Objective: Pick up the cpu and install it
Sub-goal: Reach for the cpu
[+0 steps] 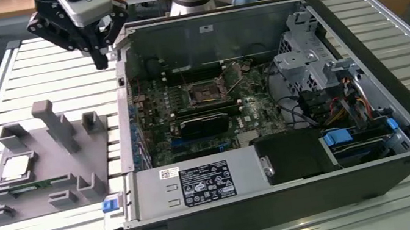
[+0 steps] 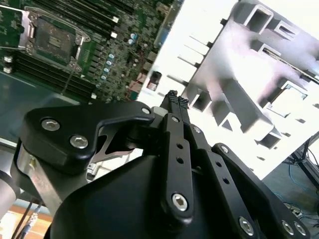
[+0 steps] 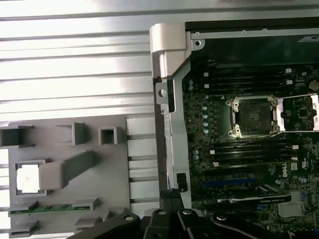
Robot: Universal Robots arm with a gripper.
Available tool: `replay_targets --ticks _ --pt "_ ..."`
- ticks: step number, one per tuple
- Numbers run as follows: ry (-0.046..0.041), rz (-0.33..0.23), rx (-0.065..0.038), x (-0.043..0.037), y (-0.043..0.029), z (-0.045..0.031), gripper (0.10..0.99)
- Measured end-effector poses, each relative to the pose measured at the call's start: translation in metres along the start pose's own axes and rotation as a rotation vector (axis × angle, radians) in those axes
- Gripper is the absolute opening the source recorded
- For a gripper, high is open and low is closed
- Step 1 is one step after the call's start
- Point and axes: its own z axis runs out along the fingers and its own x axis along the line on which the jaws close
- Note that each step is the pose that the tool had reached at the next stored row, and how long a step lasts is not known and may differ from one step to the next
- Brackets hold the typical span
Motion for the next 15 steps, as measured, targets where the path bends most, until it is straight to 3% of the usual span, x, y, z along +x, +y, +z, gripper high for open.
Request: replay_targets --ticks 15 --pt "0.0031 0.000 0.000 0.0462 0.0017 0.0058 0.122"
